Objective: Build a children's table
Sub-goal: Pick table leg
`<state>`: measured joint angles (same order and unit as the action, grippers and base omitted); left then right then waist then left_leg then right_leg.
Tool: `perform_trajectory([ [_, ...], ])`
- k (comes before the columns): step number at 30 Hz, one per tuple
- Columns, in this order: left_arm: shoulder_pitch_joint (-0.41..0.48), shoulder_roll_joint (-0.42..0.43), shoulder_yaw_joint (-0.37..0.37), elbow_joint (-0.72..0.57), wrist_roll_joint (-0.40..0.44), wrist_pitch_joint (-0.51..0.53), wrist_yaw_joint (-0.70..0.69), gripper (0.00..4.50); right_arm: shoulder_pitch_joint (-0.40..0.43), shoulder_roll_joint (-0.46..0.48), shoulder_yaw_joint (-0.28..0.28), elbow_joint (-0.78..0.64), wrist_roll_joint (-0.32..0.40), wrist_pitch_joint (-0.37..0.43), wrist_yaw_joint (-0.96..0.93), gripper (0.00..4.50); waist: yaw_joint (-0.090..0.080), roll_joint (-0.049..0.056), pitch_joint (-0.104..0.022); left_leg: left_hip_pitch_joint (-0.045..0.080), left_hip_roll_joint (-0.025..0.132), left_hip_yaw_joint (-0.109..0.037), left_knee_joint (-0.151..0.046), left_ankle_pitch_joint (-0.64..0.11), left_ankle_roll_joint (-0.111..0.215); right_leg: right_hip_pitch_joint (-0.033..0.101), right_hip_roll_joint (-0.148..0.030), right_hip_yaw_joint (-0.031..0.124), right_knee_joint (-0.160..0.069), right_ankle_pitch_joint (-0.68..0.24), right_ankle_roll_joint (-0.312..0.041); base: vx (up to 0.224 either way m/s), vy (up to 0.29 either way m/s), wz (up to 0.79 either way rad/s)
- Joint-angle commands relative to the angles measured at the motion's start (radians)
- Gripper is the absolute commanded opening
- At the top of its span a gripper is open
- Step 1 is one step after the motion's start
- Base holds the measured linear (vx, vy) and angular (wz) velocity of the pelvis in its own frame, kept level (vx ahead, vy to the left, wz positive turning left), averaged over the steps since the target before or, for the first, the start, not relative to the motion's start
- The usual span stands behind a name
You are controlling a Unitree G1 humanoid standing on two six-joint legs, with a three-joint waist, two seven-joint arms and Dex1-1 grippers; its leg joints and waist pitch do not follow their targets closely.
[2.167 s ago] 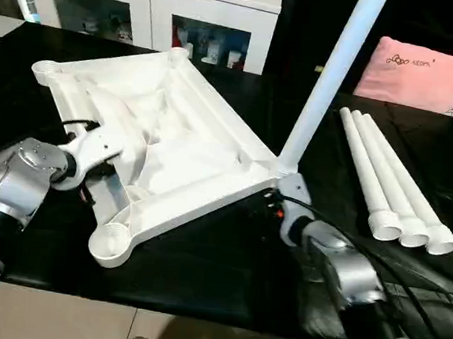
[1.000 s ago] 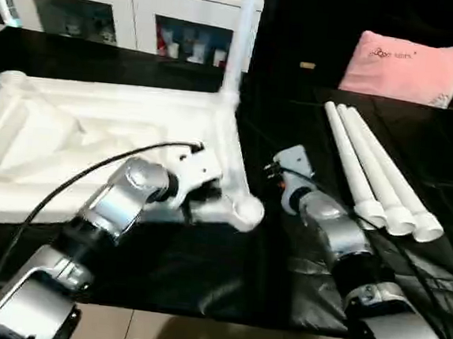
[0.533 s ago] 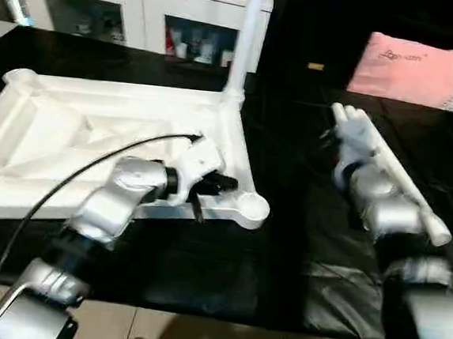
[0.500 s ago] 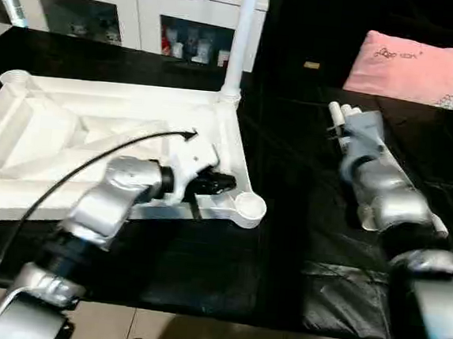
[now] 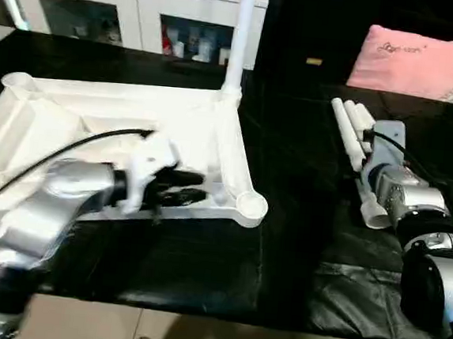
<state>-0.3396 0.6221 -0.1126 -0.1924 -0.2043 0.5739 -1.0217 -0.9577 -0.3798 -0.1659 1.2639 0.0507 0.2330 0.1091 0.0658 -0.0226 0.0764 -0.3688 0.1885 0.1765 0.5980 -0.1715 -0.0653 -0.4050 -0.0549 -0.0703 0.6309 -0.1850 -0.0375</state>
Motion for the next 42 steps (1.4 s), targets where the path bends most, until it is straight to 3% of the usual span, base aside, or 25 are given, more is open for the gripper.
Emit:
perform_trajectory([
  [1, 0.011, 0.014, 0.013, -0.050, -0.021, 0.033, -0.007, 1.81, -0.022, -0.011, -0.011, 0.015, 0.015, 0.020, -0.003, 4.50, 0.007, 0.015, -0.076, 0.009, 0.031, -0.012, -0.058, -0.242, -0.023, 0.054, -0.076, 0.051, -0.071, -0.196, -0.214, 0.000, 0.000, 0.00],
  [6, 0.053, 0.050, 0.036, -0.121, -0.045, 0.086, 0.001, 2.26, -0.027, -0.018, -0.020, 0.039, 0.012, 0.048, -0.015, 4.50, 0.016, 0.023, -0.071, 0.012, 0.031, -0.011, -0.059, -0.269, -0.031, 0.046, -0.074, 0.050, -0.074, -0.230, -0.207, 0.000, 0.000, 0.00],
  [16, 0.072, 0.072, 0.035, -0.175, -0.072, 0.144, 0.027, 3.09, -0.047, -0.040, -0.031, 0.065, 0.009, 0.146, 0.014, 4.50, 0.023, 0.020, -0.072, 0.010, 0.029, -0.010, -0.058, -0.262, -0.031, 0.048, -0.071, 0.050, -0.073, -0.236, -0.190, 0.000, 0.000, 0.00],
  [22, 0.073, 0.078, 0.023, -0.183, -0.082, 0.154, 0.018, 3.50, -0.053, -0.056, -0.058, 0.081, 0.035, 0.267, 0.081, 4.50, 0.026, 0.018, -0.076, 0.008, 0.030, -0.010, -0.056, -0.251, -0.030, 0.050, -0.071, 0.048, -0.073, -0.245, -0.185, 0.000, 0.000, 0.00],
  [24, 0.072, 0.081, 0.019, -0.186, -0.087, 0.159, 0.017, 3.74, -0.052, -0.058, -0.064, 0.083, 0.038, 0.281, 0.094, 4.15, 0.027, 0.019, -0.075, 0.008, 0.031, -0.009, -0.055, -0.254, -0.029, 0.048, -0.072, 0.048, -0.074, -0.251, -0.189, 0.000, 0.000, 0.00],
  [27, 0.072, 0.083, 0.016, -0.183, -0.088, 0.157, 0.019, 3.93, -0.051, -0.059, -0.072, 0.083, 0.045, 0.291, 0.101, 4.13, 0.027, 0.016, -0.075, 0.007, 0.031, -0.009, -0.055, -0.250, -0.030, 0.047, -0.074, 0.048, -0.075, -0.267, -0.184, 0.000, 0.000, 0.00],
  [29, 0.072, 0.088, 0.011, -0.180, -0.091, 0.154, 0.014, 4.18, -0.050, -0.064, -0.080, 0.083, 0.051, 0.305, 0.113, 3.75, 0.027, 0.013, -0.075, 0.008, 0.031, -0.009, -0.055, -0.249, -0.028, 0.047, -0.074, 0.048, -0.076, -0.276, -0.181, 0.000, 0.000, 0.00],
  [32, 0.068, 0.088, 0.000, -0.177, -0.098, 0.160, 0.008, 4.43, -0.050, -0.073, -0.076, 0.081, 0.044, 0.311, 0.120, 3.64, 0.025, 0.007, -0.075, 0.007, 0.031, -0.007, -0.054, -0.243, -0.027, 0.047, -0.074, 0.048, -0.077, -0.283, -0.177, 0.000, 0.000, 0.00],
  [36, 0.063, 0.084, -0.011, -0.176, -0.104, 0.170, 0.005, 4.50, -0.050, -0.080, -0.072, 0.081, 0.038, 0.311, 0.123, 3.26, 0.025, 0.007, -0.075, 0.006, 0.031, -0.007, -0.054, -0.233, -0.026, 0.046, -0.075, 0.048, -0.076, -0.290, -0.172, 0.000, 0.000, 0.00],
  [37, 0.056, 0.074, -0.024, -0.168, -0.100, 0.168, 0.011, 4.50, -0.050, -0.086, -0.066, 0.082, 0.029, 0.311, 0.125, 3.16, 0.024, -0.001, -0.075, 0.005, 0.030, -0.006, -0.053, -0.224, -0.023, 0.047, -0.074, 0.049, -0.077, -0.293, -0.168, 0.000, 0.000, 0.00],
  [39, 0.051, 0.064, -0.033, -0.159, -0.095, 0.162, 0.018, 4.50, -0.050, -0.089, -0.063, 0.082, 0.021, 0.311, 0.129, 2.95, 0.024, 0.000, -0.076, 0.005, 0.030, -0.006, -0.053, -0.217, -0.023, 0.047, -0.075, 0.049, -0.077, -0.290, -0.166, 0.000, 0.000, 0.00],
  [40, 0.050, 0.061, -0.034, -0.155, -0.093, 0.160, 0.020, 4.50, -0.050, -0.089, -0.062, 0.082, 0.018, 0.312, 0.130, 2.87, 0.023, -0.006, -0.076, 0.005, 0.030, -0.005, -0.052, -0.211, -0.020, 0.047, -0.075, 0.049, -0.076, -0.291, -0.163, 0.000, 0.000, 0.00],
  [42, 0.045, 0.047, -0.037, -0.144, -0.091, 0.149, 0.029, 4.50, -0.051, -0.090, -0.053, 0.082, 0.008, 0.314, 0.139, 2.73, 0.022, -0.007, -0.076, 0.004, 0.030, -0.005, -0.052, -0.203, -0.018, 0.048, -0.075, 0.049, -0.077, -0.290, -0.162, 0.000, 0.000, 0.00],
])
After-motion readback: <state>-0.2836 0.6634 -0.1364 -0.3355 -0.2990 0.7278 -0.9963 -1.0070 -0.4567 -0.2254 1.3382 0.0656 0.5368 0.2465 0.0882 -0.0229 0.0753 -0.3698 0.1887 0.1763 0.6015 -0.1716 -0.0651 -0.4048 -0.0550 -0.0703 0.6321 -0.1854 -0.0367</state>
